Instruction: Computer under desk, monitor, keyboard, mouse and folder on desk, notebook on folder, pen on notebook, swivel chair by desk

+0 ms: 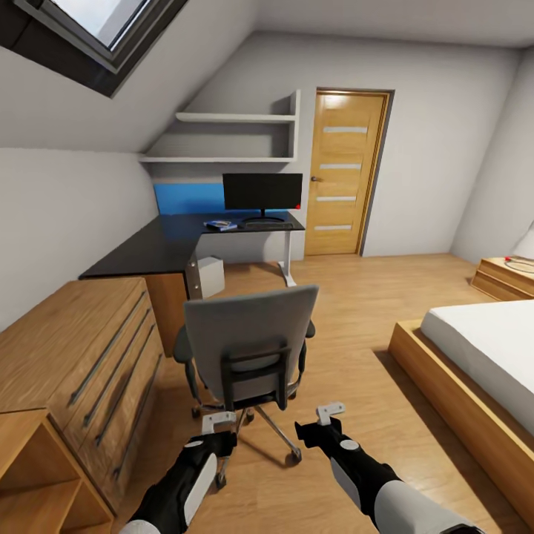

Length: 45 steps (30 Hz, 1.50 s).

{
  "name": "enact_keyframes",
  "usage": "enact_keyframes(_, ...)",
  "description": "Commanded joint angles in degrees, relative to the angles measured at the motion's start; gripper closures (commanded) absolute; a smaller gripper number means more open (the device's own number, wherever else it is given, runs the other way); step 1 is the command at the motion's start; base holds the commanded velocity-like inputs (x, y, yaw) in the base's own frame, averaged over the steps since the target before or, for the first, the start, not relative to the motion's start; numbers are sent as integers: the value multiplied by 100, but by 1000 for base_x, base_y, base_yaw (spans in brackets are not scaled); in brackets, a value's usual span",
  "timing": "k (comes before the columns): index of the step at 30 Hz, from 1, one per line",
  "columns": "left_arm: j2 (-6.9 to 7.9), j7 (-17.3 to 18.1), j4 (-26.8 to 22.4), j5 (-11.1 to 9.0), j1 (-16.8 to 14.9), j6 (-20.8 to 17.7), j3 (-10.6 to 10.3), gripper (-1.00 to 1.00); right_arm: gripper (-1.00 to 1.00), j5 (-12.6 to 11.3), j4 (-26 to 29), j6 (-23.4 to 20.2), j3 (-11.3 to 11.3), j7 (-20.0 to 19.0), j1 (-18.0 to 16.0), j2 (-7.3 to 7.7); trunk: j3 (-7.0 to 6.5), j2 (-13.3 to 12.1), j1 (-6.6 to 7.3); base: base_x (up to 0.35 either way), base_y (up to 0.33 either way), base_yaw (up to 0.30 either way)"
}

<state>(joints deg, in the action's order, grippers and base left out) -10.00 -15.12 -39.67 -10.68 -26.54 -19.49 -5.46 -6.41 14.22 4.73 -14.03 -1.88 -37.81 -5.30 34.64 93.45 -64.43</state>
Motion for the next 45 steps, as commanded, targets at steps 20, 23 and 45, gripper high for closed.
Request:
enact_keyframes(20,0,-75,820,-32,-121,1875,9,-100,-100,-62,-5,509,-44,-10,-7,-3,365,807,-440,0,0,0)
enact_keyframes(23,0,-209,833,-43,-122,2982,10,-100,-100,-62,-7,647,-46,-3,-7,-6,419,927,-505,0,0,0)
enact_keyframes(45,0,-263,838,-40,-123,3179,1,-100,-100,-59,2,722,-45,3,-7,-6,814,1809,-989,0,0,0)
